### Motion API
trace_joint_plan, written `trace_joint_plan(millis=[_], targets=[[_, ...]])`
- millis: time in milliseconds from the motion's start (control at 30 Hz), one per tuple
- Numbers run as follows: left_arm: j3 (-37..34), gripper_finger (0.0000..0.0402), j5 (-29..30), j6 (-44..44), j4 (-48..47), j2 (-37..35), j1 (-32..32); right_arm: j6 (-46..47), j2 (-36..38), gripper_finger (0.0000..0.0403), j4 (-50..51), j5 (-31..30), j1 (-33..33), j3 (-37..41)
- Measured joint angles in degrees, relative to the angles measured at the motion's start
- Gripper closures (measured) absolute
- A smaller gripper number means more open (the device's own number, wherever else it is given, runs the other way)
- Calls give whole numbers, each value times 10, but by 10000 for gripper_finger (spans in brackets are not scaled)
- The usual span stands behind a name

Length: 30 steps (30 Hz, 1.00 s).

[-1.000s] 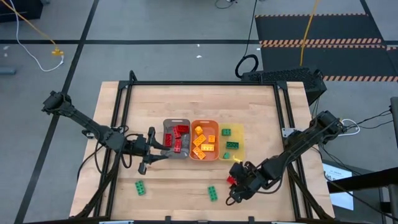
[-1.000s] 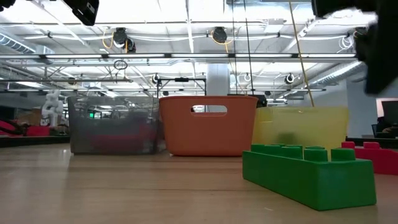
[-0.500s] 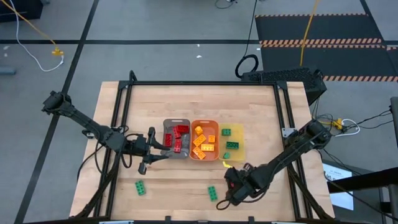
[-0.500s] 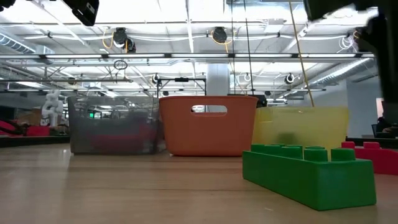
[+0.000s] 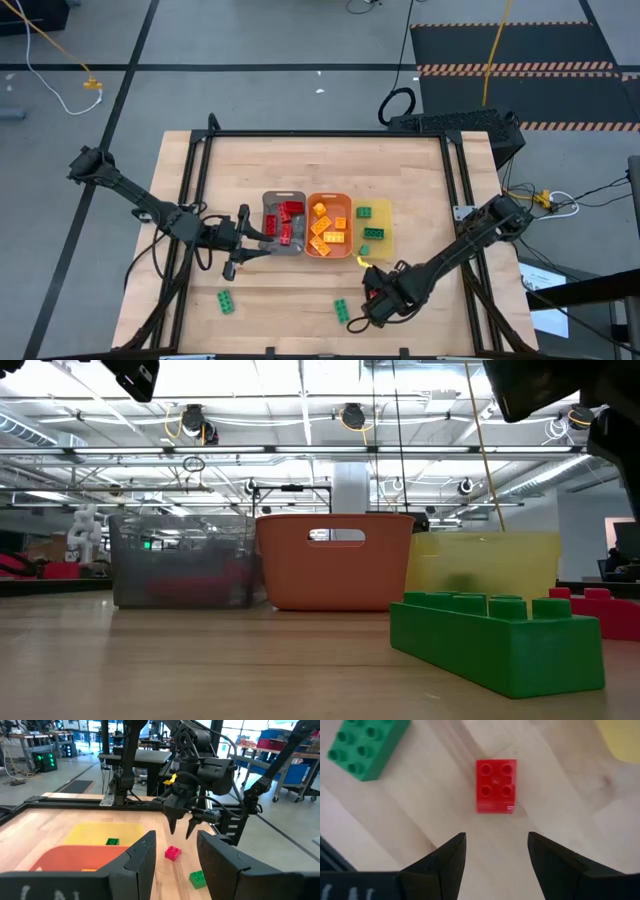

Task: Sort & place blocks by color
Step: Put the red game piece into the black bin

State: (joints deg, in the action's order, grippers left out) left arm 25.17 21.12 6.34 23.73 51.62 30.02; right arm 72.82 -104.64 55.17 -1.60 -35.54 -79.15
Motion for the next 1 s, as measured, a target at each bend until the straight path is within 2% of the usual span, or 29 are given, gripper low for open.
trace_joint_plan(millis=[67,267,467,667,1000], targets=[[0,259,0,0,0,0,0,0,0,200,8,-3,3,0],[0,259,0,2,0,0,0,-11,-2,200,1,-72,5,0],[0,259,0,1,-1,0,0,-117,-42,200,-50,-76,2,0],[0,259,0,2,-7,0,0,-103,-71,200,-5,-74,2,0],[0,259,0,3,-16,0,0,-147,-76,200,-34,-76,2,0]])
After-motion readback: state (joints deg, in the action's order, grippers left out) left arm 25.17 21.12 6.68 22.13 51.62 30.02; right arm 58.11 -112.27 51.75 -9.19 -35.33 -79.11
